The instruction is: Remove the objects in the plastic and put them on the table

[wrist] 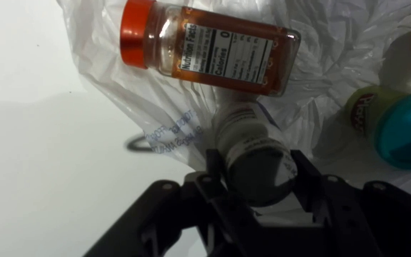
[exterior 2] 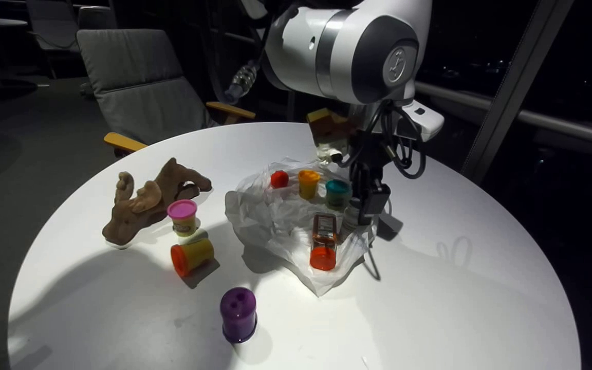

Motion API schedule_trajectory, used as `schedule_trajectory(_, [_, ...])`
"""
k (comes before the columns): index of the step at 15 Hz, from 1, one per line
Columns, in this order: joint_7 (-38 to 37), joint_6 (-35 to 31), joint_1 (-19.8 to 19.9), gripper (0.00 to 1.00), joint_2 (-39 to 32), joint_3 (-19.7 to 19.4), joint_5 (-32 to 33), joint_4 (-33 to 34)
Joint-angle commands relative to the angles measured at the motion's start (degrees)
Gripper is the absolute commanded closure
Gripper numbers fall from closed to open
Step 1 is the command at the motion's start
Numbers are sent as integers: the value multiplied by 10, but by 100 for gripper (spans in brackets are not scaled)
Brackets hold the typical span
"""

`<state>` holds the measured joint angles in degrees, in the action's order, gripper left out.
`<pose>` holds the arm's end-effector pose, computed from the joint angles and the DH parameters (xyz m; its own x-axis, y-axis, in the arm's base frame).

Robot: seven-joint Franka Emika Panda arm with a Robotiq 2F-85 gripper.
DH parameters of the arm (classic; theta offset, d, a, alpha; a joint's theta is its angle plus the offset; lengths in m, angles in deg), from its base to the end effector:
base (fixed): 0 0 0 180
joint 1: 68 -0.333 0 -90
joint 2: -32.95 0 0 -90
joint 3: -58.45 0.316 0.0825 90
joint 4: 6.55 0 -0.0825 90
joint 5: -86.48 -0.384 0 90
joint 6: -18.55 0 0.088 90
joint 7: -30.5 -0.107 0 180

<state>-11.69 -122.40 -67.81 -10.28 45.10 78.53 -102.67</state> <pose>0.6677 -0.1434 0.1760 0.5277 -0.8453 0.0839 -0.8488 -0.5286 0.0134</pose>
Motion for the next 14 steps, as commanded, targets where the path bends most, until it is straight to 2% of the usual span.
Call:
schedule_trajectory(1, [10,9,-6,75,53,4,11,-49])
schedule_trajectory(9, [35,19,-17,75,145,21,12,-162])
schedule_trajectory(14, [5,-26,-26,75,83,31,6,-141])
